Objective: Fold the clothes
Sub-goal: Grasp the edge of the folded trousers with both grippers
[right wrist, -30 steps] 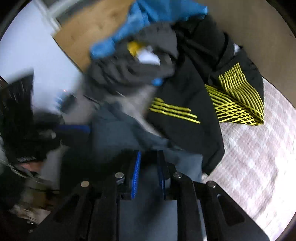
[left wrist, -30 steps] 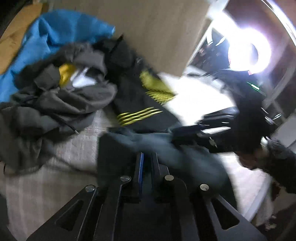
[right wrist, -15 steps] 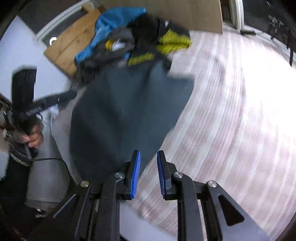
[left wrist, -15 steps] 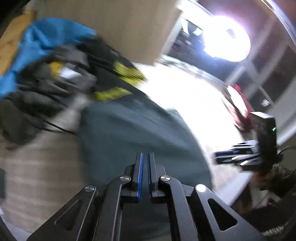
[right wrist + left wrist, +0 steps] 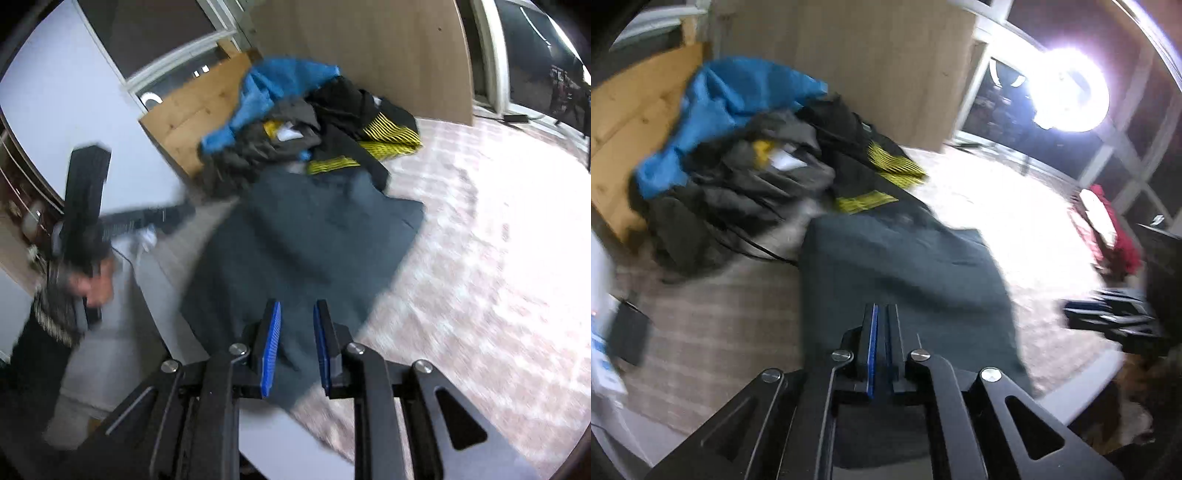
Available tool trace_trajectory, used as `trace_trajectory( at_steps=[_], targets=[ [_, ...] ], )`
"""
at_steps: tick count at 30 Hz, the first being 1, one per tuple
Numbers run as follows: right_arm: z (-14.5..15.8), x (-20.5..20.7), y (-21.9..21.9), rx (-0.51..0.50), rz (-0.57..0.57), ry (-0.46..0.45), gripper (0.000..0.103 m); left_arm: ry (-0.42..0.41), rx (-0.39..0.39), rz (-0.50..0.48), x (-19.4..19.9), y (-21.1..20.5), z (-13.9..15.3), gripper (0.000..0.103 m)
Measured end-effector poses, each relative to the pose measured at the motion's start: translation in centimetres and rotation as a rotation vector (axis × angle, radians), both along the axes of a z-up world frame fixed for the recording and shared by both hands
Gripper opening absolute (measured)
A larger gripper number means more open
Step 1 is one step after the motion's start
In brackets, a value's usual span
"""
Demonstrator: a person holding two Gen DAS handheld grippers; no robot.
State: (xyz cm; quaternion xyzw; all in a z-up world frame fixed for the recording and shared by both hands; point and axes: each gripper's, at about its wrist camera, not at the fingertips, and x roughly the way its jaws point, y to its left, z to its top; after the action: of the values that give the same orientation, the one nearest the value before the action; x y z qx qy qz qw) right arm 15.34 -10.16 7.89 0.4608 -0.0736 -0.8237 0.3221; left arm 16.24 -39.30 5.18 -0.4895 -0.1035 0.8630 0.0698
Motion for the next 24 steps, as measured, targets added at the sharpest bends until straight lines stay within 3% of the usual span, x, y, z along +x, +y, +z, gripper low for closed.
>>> trace_trajectory(
  at_steps=[2, 5, 7, 8, 9, 10, 11, 12, 14, 16, 20, 24],
  targets=[
    [-2.1, -0.9, -1.7, -0.012, 0.026, -0.055, 0.019, -0.013, 0.003, 0.017, 0.4, -0.6, -0.3, 0.009],
    [-6.4, -1.6, -4.1, 0.098, 0.044, -0.158, 0.015, -0.033, 0.007, 0.042, 1.0, -1.5, -0.9, 0.009],
    [-6.3, -0.8, -2.6, 0.06, 0.029, -0.185, 0.014, -0.046, 0.009, 0.059, 1.4, -2.1, -1.2, 0.007],
    [-5.3, -0.4, -1.4, 0.04, 0.0, -0.17, 0.019, -0.052, 0.011, 0.067, 1.6, -2.4, -1.4, 0.007],
    [-4.2, -0.1, -0.2, 0.046, -0.051, -0.134, 0.034, -0.059, 0.012, 0.076, 1.9, -2.7, -1.6, 0.013],
    [-3.0, -0.1, 1.0, 0.067, -0.124, -0.083, 0.049, -0.065, 0.018, 0.079, 1.9, -2.9, -1.7, 0.027],
    [-2.0, -0.1, 2.0, 0.083, -0.193, -0.035, 0.084, -0.072, 0.039, 0.067, 1.2, -3.0, -2.0, 0.036],
    [-1.6, -0.4, 2.8, 0.085, -0.259, 0.007, 0.093, -0.079, 0.059, 0.055, 0.6, -3.1, -2.3, 0.048],
    [-1.7, -1.6, 3.6, 0.079, -0.35, 0.012, 0.093, -0.093, 0.099, 0.032, -0.6, -3.3, -2.9, 0.051],
    [-2.8, -3.7, 3.3, 0.04, -0.357, -0.065, 0.093, -0.107, 0.14, 0.009, -1.8, -3.5, -3.4, 0.051],
    [-5.1, -5.8, 1.7, 0.093, -0.387, -0.122, 0.093, -0.134, 0.214, -0.04, -4.1, -3.8, -4.5, 0.051],
    [-6.5, -5.4, 2.0, 0.1, -0.398, -0.153, 0.093, -0.143, 0.194, -0.091, -5.4, -2.8, -5.3, 0.05]
  ],
)
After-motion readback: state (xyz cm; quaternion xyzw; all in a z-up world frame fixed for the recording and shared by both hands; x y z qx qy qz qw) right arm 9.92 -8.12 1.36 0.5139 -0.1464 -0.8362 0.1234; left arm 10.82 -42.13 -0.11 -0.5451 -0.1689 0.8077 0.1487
